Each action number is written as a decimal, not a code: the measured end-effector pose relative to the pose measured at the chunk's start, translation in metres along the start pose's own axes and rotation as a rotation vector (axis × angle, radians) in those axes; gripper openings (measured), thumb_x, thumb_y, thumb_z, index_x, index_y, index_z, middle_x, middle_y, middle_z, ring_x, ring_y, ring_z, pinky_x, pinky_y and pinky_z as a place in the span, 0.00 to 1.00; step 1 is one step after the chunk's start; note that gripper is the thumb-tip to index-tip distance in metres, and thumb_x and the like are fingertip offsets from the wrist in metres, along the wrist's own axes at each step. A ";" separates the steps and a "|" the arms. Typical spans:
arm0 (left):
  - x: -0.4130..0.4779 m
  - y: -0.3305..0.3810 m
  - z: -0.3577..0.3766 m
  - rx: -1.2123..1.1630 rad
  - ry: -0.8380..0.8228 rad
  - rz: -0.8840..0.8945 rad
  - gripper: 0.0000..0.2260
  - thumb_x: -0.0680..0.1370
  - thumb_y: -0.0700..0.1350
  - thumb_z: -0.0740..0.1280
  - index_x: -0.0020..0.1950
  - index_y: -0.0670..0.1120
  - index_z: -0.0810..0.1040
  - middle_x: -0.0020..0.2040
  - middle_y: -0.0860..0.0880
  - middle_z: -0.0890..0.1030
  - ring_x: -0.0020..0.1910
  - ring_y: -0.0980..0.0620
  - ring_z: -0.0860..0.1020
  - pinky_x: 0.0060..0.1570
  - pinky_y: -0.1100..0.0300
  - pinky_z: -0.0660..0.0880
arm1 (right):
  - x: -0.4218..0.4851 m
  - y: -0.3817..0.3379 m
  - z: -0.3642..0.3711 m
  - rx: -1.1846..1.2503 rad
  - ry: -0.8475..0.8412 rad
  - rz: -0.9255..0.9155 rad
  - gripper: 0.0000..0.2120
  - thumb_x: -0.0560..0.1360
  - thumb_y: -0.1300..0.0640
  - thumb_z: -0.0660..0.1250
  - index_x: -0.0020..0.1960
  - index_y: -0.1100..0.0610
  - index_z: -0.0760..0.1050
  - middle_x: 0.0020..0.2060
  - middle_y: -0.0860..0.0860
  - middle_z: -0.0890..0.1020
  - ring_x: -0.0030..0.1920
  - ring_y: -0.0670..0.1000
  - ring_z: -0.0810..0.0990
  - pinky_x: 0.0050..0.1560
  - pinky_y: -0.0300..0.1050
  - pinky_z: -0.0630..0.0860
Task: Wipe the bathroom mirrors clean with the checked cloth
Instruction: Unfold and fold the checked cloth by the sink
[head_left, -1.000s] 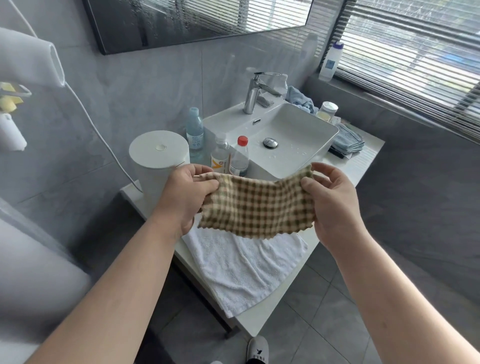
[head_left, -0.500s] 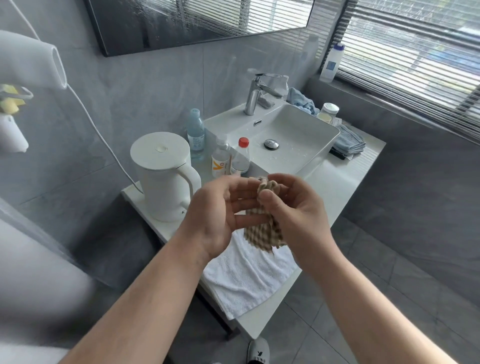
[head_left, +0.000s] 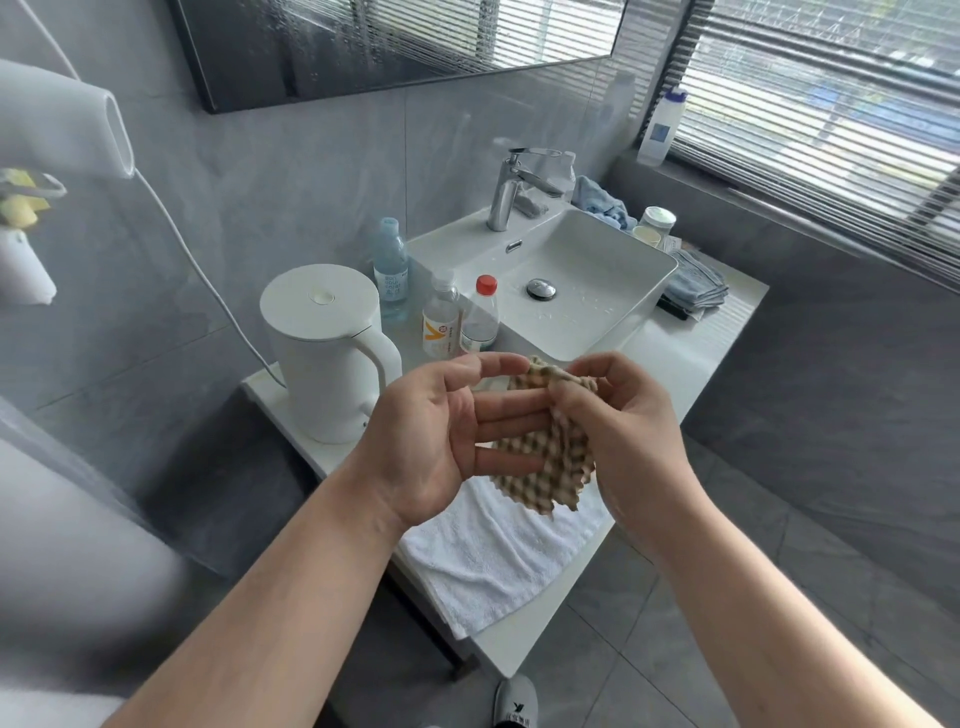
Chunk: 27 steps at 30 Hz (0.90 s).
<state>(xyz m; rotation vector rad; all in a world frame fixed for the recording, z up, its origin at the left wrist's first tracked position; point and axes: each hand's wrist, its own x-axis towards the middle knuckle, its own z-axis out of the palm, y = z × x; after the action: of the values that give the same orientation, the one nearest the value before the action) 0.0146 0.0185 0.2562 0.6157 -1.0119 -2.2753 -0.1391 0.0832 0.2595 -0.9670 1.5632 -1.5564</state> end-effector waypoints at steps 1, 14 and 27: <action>0.002 -0.001 -0.001 0.016 0.051 0.025 0.19 0.75 0.47 0.57 0.63 0.40 0.74 0.54 0.35 0.83 0.51 0.41 0.83 0.44 0.50 0.80 | 0.001 0.000 -0.002 0.031 0.000 0.025 0.04 0.66 0.59 0.67 0.37 0.50 0.78 0.34 0.52 0.78 0.37 0.51 0.76 0.38 0.48 0.74; 0.010 -0.031 -0.009 -0.051 0.154 0.121 0.13 0.70 0.35 0.70 0.54 0.41 0.81 0.50 0.41 0.85 0.50 0.45 0.84 0.50 0.53 0.82 | 0.009 0.002 -0.009 0.700 -0.179 0.466 0.13 0.72 0.51 0.67 0.47 0.60 0.81 0.47 0.58 0.83 0.52 0.59 0.82 0.58 0.58 0.79; 0.006 -0.032 -0.035 0.126 0.261 -0.017 0.10 0.70 0.39 0.71 0.50 0.39 0.82 0.40 0.37 0.82 0.28 0.43 0.80 0.28 0.58 0.68 | 0.004 0.020 -0.003 0.453 -0.130 0.310 0.25 0.72 0.73 0.67 0.66 0.59 0.72 0.58 0.61 0.82 0.57 0.61 0.83 0.53 0.56 0.82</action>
<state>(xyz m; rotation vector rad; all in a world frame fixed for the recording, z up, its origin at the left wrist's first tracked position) 0.0209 0.0144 0.2092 0.9497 -1.0276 -2.0885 -0.1441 0.0808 0.2393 -0.5332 1.1353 -1.4995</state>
